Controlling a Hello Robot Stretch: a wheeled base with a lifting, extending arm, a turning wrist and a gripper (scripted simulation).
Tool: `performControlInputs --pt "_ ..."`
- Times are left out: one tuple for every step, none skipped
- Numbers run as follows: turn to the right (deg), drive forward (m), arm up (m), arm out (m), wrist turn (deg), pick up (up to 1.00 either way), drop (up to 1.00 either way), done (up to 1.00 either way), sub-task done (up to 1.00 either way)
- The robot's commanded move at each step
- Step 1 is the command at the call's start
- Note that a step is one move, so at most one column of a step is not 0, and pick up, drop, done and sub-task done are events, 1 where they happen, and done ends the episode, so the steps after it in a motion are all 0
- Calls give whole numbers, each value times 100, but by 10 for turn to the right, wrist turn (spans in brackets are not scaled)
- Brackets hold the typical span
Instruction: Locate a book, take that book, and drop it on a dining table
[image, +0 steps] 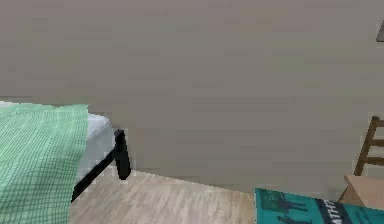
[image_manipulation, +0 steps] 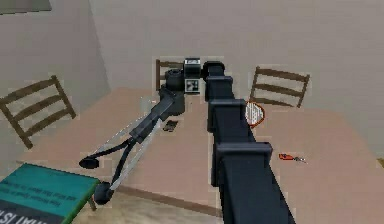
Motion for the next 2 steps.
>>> performControlInputs --pt "120 0 0 0 0 0 0 0 0" --pt "30 0 0 0 0 0 0 0 0"
